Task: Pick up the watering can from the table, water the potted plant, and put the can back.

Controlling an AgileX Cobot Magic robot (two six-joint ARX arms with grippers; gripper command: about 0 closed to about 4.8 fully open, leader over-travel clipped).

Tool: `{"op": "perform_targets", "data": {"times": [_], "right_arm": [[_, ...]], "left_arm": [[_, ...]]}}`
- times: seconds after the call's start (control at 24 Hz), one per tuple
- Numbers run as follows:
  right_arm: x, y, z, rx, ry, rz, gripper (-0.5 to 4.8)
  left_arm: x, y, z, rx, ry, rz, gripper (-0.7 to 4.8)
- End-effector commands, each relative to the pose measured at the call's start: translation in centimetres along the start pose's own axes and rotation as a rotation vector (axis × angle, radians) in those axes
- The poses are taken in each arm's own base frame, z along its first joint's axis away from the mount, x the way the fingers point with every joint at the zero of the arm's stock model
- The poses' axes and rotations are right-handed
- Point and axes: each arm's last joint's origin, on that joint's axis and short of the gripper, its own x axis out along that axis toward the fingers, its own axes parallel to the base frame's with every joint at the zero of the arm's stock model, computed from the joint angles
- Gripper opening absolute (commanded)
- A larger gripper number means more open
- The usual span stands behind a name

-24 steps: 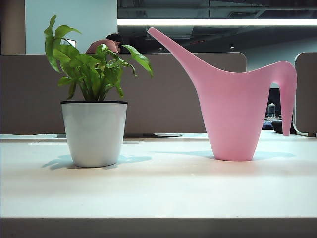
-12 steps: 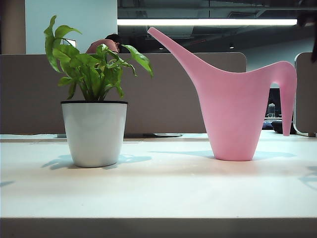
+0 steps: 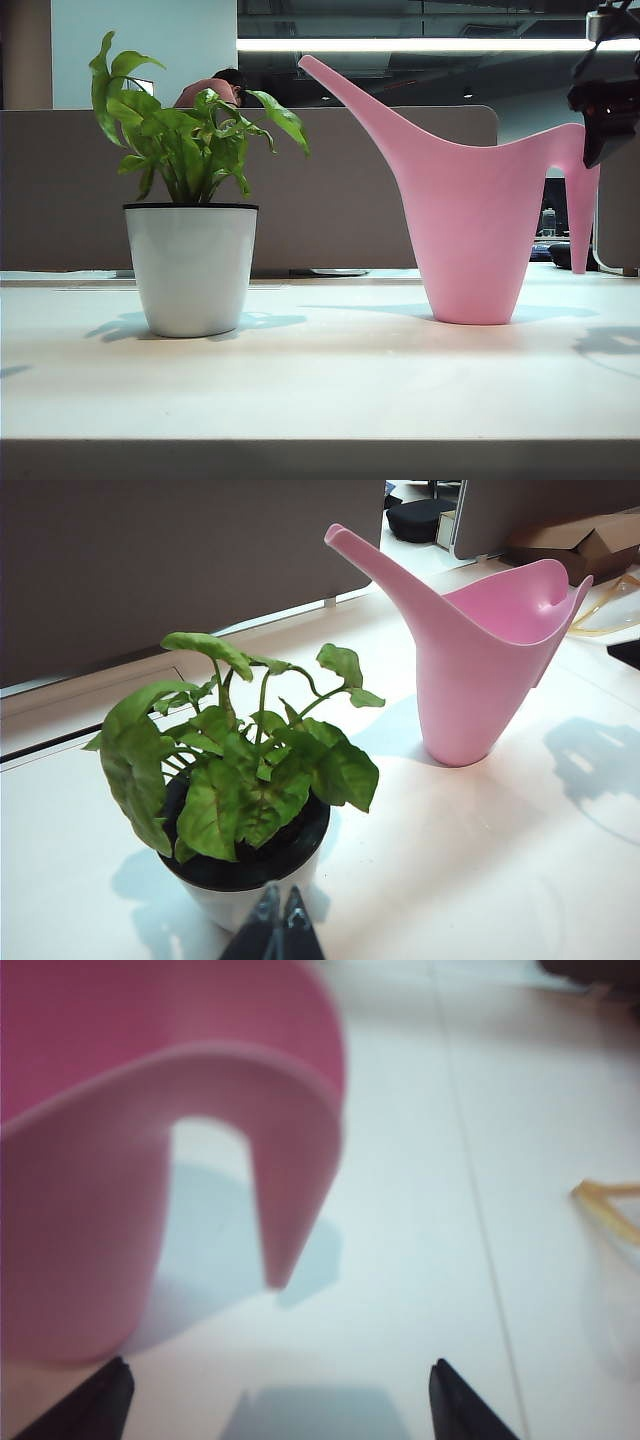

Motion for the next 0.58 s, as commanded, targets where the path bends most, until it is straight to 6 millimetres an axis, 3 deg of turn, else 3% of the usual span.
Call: {"op": "perform_targets", "data": {"times": [0.04,0.12,0.29,0.58], "right_arm": [[0.8,-1.0,-0.1,0.047,-0.111,-0.045,4.09],[1.9,-2.1,-1.4,0.086,-0.159,-0.002,4.09],[2.8,-2.4,-2.6,0.13,-0.207,0.065,4.08],[4.8,-2.1,-3.0,0.123,-0.251,0.119,4.09]], "left_arm": [[-0.1,0.0,0.3,0.01,-0.019,0.005,-0.05],[-0.1,0.0,0.3,0.01,-0.02,0.004,-0.05],[-0.1,0.0,0.3,0.011,-0.02,0.006,-0.05],[-0.1,0.0,0.4,0.018,-0.033,0.009,-0.05]]}}
